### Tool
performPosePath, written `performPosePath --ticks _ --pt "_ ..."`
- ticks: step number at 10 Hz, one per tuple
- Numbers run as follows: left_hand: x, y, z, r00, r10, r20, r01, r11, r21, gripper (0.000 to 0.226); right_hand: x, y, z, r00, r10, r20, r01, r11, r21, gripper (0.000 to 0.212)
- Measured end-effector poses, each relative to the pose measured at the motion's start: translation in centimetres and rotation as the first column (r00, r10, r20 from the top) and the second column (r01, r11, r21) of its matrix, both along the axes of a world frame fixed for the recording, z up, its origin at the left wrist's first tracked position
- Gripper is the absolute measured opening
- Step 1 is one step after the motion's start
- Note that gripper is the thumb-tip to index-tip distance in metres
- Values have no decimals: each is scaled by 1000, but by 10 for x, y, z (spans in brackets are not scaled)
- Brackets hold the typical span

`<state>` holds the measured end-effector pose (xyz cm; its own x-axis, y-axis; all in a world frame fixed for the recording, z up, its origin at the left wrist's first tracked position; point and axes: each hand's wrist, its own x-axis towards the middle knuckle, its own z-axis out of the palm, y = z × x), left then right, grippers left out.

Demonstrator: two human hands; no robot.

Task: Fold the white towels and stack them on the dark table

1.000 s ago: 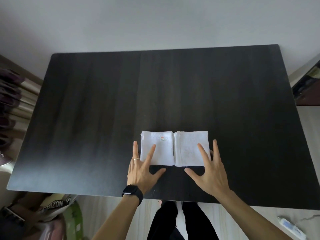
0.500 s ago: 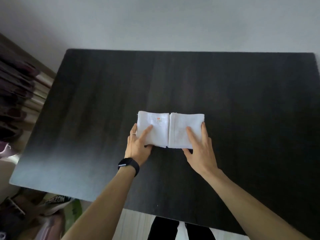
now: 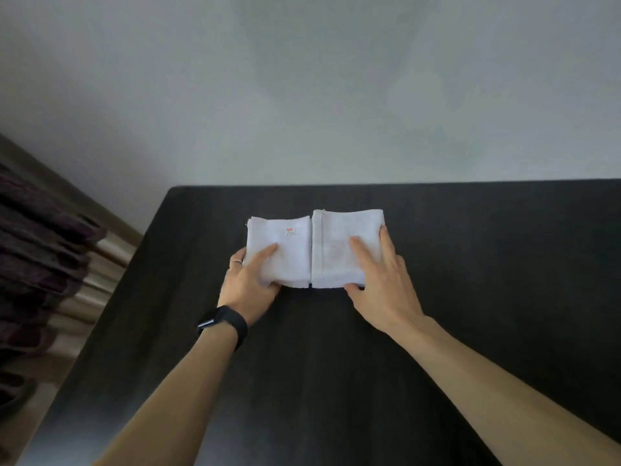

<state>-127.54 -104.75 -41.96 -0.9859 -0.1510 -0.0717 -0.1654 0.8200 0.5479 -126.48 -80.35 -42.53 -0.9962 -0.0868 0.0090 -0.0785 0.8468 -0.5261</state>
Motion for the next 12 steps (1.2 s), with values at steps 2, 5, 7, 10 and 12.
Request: performPosePath --ticks 2,5,7,10,12 --pt "-78 -48 -9 998 -52 -21 51 998 -42 66 -81 -41 -10 999 3 -42 -3 1000 -13 67" --pt "-138 -90 -6 992 -107 62 116 978 -174 64 -135 -74 -10 999 35 -20 -35 999 -33 71" --pt "-153 -103 -2 989 -134 71 142 982 -128 64 -145 -88 -7 1000 2 -25 -2 1000 -4 67" --pt "-155 -94 16 973 -112 204 163 953 -255 87 -143 -76 12 989 111 92 -111 994 -15 87" --pt "-115 -50 38 995 -90 43 100 899 -426 100 -107 -25 36 981 141 130 -145 989 17 90"
